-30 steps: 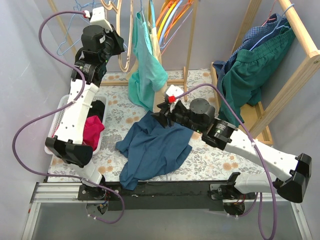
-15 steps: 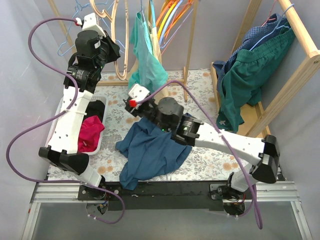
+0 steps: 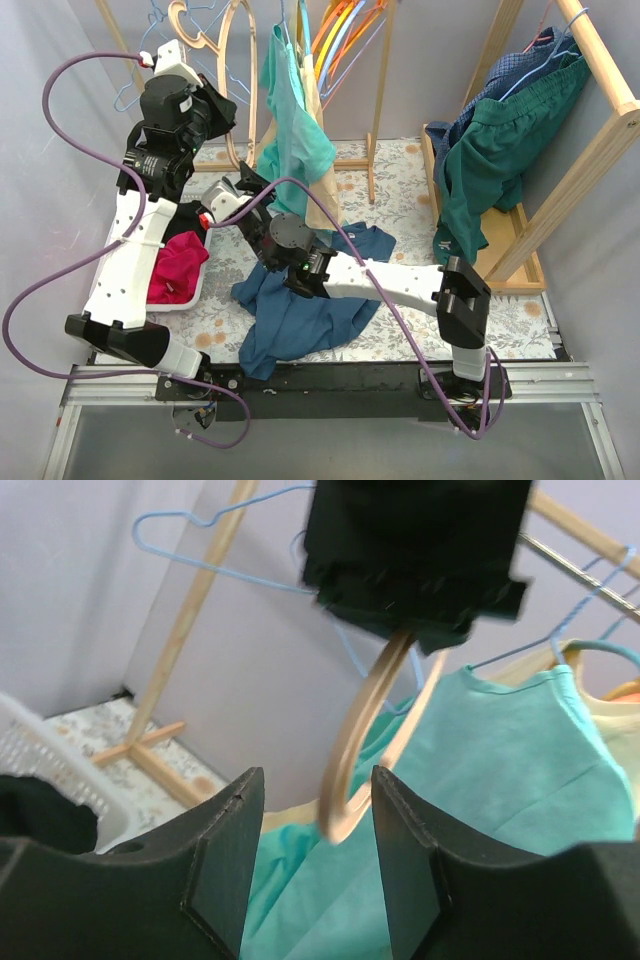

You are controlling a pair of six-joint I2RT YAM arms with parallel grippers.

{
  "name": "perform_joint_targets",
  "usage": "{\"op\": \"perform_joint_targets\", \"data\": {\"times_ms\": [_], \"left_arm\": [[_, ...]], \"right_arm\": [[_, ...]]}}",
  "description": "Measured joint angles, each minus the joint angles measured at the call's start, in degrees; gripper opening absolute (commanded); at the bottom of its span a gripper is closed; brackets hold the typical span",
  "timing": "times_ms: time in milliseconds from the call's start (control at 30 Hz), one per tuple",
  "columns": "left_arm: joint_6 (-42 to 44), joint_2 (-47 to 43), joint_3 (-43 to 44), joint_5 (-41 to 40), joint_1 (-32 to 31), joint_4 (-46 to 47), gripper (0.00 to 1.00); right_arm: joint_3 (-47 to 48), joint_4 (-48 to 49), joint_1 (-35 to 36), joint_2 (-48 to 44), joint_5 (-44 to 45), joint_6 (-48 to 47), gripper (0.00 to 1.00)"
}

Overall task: Remove the t-shirt from the hanger
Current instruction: Pick up the hanger from the clothesline.

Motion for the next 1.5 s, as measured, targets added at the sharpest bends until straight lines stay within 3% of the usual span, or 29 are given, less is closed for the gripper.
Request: {"op": "perform_joint_targets", "data": {"times_ms": [133, 267, 567, 1067, 1100, 1133, 1233, 1333, 1500], "left_arm": [[-0.2, -0.3, -1.7, 0.3, 0.0, -0.1, 0.00], [-0.2, -0.3, -2.1, 0.8, 0.0, -0.1, 0.00], [-0.2, -0.3, -2.1, 1.6, 0.0, -0.1, 0.00], [0.3, -1.1, -2.4, 3.5, 0.0, -0.2, 0.00], [0.3, -1.2, -2.4, 3.5, 0.0, -0.2, 0.00], [0.3, -1.2, -2.4, 3.5, 0.0, -0.2, 0.00], [0.5, -1.3, -2.4, 3.5, 0.0, -0.2, 0.00], [0.5, -1.2, -2.4, 3.5, 0.0, -0.3, 0.00], [0.7, -1.2, -2.4, 3.5, 0.0, -0.4, 0.00]], "right_arm": [[3.8, 3.6, 0.0, 2.1, 2.3, -3.7, 0.46], [6.6, 5.6, 0.0, 3.3, 3.9, -6.4, 0.26], [8.2, 2.4, -1.6, 3.8, 6.4, -5.3, 0.01], [5.5, -4.2, -3.7, 0.9, 8.3, 1.0, 0.01], [4.9, -5.4, -3.7, -0.1, 7.6, 2.4, 0.10], [3.8, -6.8, -3.7, -1.6, 6.6, 4.2, 0.30], [1.8, -11.5, -3.7, -6.3, 3.9, 9.6, 0.55], [1.6, -15.6, -4.0, -10.6, 0.1, 14.5, 0.64], [4.9, -24.1, -4.5, -13.6, -6.1, 21.2, 0.69]]}}
